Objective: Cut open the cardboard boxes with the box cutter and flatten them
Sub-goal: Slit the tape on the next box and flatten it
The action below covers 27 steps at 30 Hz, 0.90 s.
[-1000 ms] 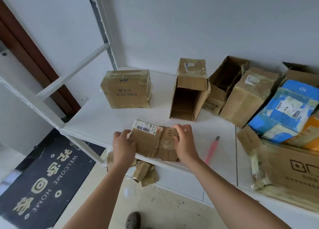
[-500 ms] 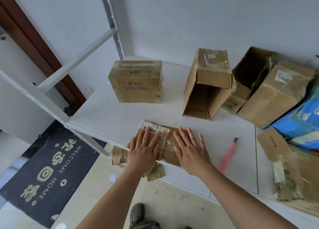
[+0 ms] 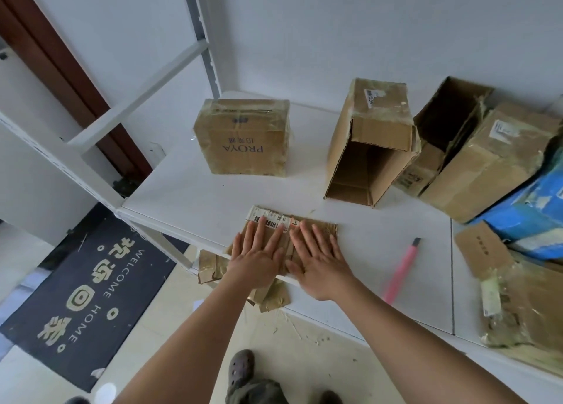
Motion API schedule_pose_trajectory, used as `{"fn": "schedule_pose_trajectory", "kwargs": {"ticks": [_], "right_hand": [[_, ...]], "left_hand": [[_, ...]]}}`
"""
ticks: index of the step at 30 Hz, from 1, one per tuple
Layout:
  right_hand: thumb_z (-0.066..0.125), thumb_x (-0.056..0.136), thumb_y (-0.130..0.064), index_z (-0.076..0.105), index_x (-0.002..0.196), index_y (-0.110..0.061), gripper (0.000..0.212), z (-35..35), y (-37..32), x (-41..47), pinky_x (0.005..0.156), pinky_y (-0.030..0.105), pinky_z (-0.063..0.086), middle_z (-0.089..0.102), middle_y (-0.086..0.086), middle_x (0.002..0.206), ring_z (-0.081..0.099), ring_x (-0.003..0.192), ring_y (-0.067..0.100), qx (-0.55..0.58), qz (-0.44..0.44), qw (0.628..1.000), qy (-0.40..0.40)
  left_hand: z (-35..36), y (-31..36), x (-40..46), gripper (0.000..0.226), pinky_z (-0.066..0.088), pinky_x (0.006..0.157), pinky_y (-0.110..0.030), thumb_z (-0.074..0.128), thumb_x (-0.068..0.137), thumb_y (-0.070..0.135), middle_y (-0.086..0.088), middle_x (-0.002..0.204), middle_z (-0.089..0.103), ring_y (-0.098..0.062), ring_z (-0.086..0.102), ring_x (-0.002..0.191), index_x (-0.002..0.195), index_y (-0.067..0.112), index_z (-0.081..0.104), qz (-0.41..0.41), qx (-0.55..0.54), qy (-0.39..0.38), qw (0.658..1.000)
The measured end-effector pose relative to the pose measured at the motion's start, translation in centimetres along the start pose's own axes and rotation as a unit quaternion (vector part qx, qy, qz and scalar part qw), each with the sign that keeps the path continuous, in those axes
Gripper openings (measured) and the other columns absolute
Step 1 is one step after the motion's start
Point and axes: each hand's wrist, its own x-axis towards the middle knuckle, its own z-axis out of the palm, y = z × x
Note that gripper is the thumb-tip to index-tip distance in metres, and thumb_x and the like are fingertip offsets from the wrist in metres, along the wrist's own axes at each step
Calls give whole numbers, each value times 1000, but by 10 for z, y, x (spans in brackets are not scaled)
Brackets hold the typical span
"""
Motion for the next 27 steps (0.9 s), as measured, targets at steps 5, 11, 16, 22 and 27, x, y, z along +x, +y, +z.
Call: {"fn": "schedule_pose_trajectory", "kwargs": {"ticks": [5,11,16,22,27], "right_hand": [[35,102,-50,-19,152,-40,75,-30,5,-15,118,49,-16,-36,-7,157,-33,144,24,55,-26,998,-28],[44,103,-36,9,156,-33,63,-40,-29,-22,120,50,14,-17,12,163,-13,150,38,139,41,989,18],[49,102,-11,26,155,-18,59,-72,-56,23,121,34,7,-4,8,166,-8,152,21,272,-42,954,119],[62,95,-15,10,158,-22,81,-133,-57,72,111,30,19,0,13,164,6,148,35,224,10,911,346],[66,93,-20,0,156,-33,93,-143,-65,99,108,35,25,-3,9,164,7,149,33,347,89,869,340]], "left_hand": [[-17,-1,-2,60,6,119,-43,17,101,55,2,160,-28,-21,-20,149,149,47,-19,-2,40,-2,999],[-28,-7,-7,65,23,113,-48,26,100,57,-12,162,-3,-34,1,148,155,30,3,-94,-43,59,993],[-47,-64,-2,67,19,115,-50,36,98,56,-16,156,11,-42,9,143,151,17,22,-226,-174,105,953],[-65,-109,3,59,32,106,-48,59,88,40,-2,151,28,-30,30,134,141,21,41,-131,-130,236,954],[-59,-138,12,55,42,107,-38,64,89,48,19,157,28,-11,36,140,141,35,51,81,-124,103,984]]}}
